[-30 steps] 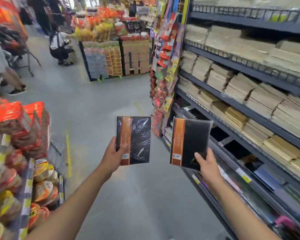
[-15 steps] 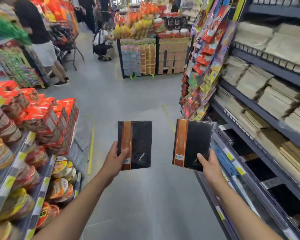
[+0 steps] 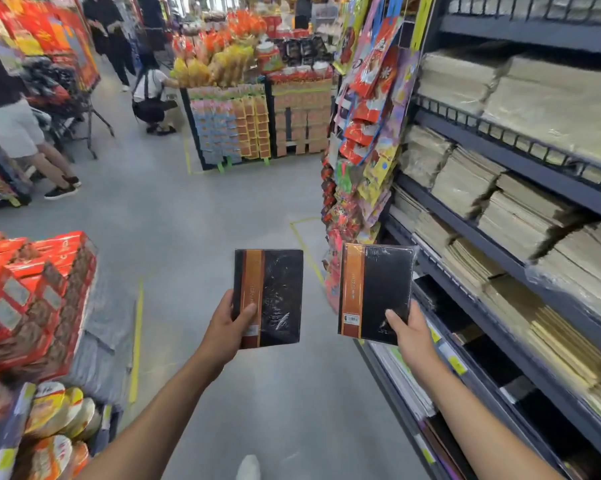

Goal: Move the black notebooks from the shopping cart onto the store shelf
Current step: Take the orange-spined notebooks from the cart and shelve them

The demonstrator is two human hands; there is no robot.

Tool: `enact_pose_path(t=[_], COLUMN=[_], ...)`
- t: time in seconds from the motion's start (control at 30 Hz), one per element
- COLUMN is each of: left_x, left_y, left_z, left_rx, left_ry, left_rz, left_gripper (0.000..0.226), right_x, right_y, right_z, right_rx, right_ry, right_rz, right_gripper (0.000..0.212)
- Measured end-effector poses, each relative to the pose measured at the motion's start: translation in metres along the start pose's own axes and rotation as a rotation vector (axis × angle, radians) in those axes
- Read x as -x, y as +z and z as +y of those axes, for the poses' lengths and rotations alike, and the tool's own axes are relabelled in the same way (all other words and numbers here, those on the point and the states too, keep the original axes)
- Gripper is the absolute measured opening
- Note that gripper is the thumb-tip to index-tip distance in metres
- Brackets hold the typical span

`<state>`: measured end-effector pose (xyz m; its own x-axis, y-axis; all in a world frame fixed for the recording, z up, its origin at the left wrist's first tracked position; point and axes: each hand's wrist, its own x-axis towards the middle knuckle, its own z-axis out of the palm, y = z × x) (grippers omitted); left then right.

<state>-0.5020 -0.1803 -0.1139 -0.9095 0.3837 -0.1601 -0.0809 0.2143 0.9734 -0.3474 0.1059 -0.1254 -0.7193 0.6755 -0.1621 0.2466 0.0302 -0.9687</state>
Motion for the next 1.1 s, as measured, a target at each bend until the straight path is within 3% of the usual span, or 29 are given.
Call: enact_pose_path(t=[0.13,0.57,0.83,0.93,1.1], left_x=[-0.057,-0.233,-0.24,-0.225,-0.197], left_y=[0.02,0.084,0.155,0.181,0.216], left_z=[0.004,0.045,0.059,0.065,0.074], left_rx=[0.004,-0.109,-0.152,-0.156,-0.143], left_ry=[-0.003,0.085,0.175,0.203,0.241], left_rz=[-0.097,-0.551,-0.8,-0.856,-0.915], left_gripper=[0.021,0.028,0.033,0.029,0.027], right_x=[-0.026,-0.063,-0.022,-0.003,0.028], right_y=[-0.005,0.001,-0.03,-0.049,-0.078], right_z=[-0.001,-0.008,-0.001,0.0,-0.001], right_rx=[-0.023,-0.066,-0.127,-0.138,-0.117], right_ry=[0.04,0.187,0.257,0.223,0.179], right_rz=[0.069,0.565,0.788,0.838,0.896], right_gripper=[0.027,0.04,0.051,0.032,0.028])
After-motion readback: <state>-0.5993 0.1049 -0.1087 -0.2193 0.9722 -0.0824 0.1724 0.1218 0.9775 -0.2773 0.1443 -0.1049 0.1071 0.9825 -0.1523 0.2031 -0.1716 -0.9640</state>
